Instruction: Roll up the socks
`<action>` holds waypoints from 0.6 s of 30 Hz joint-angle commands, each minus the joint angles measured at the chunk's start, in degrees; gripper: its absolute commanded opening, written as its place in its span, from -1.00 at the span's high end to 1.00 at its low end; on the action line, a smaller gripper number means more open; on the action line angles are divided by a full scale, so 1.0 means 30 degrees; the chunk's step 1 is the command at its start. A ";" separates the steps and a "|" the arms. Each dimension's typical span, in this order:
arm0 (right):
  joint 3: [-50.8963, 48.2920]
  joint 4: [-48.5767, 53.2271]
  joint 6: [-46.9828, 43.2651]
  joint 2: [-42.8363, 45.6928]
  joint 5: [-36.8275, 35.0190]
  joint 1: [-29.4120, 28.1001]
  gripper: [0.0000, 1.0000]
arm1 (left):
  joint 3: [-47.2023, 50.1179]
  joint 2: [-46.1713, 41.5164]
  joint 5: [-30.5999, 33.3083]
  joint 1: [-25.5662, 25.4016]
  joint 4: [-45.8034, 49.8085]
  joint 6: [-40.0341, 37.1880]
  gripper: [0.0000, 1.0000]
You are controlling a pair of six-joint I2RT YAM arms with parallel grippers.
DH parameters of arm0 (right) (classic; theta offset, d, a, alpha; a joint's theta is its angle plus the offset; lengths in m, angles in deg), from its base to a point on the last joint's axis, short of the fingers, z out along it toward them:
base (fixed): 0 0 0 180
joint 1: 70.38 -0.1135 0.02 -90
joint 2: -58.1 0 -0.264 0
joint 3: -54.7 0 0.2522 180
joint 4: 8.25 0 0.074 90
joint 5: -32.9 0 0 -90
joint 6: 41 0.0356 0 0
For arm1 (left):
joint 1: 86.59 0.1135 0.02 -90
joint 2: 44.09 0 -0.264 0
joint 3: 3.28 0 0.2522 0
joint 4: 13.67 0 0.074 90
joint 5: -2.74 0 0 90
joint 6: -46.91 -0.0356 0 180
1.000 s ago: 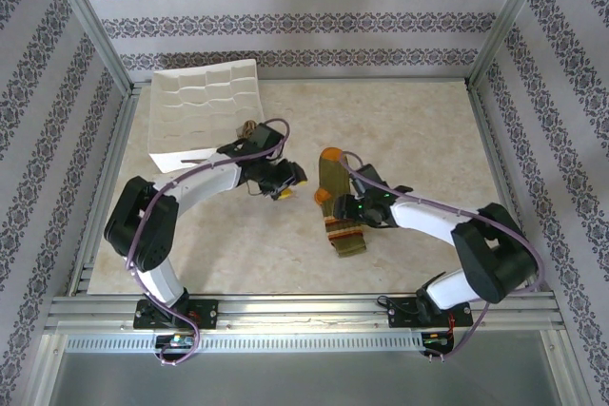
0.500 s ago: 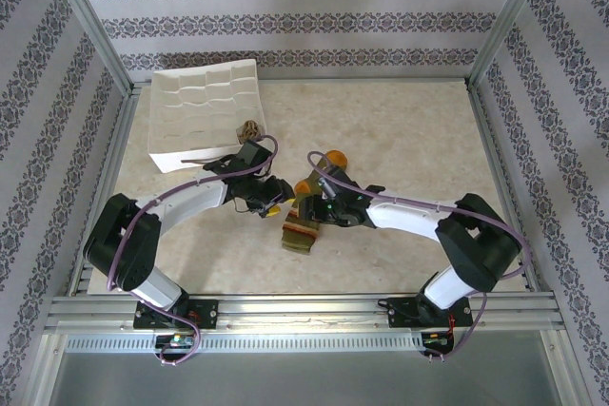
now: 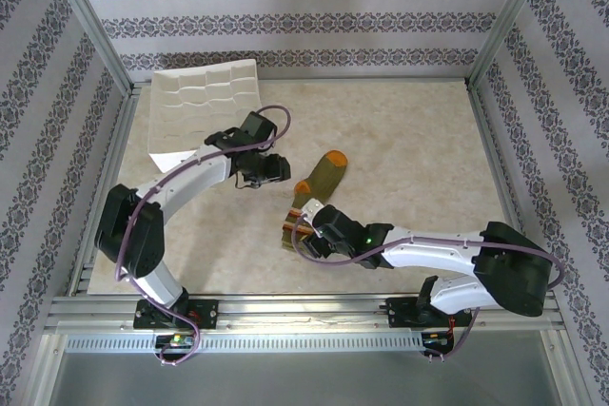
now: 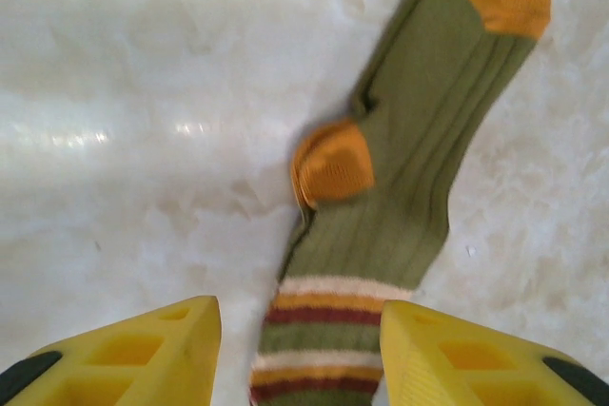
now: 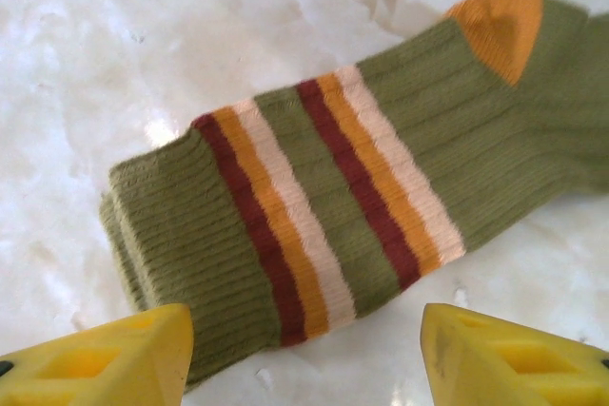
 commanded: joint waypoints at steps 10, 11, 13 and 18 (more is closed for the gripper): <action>-0.0925 -0.2355 -0.4648 -0.0860 -0.3451 -0.2347 -0.43 | -0.1322 0.1277 0.0716 0.0632 -0.1420 -0.2431 0.04; -0.1010 -0.2381 -0.4784 -0.0920 -0.3412 -0.2423 -0.43 | -0.1278 0.1333 0.0879 0.0634 -0.1548 -0.2451 0.04; -0.1066 -0.2345 -0.4990 -0.1186 -0.3436 -0.2614 -0.43 | -0.1361 0.1439 0.1352 0.0634 -0.1484 -0.2452 0.04; -0.1073 -0.2316 -0.4903 -0.1815 -0.3960 -0.2858 -0.43 | -0.1556 0.1363 0.2085 0.0591 -0.1014 -0.2588 0.04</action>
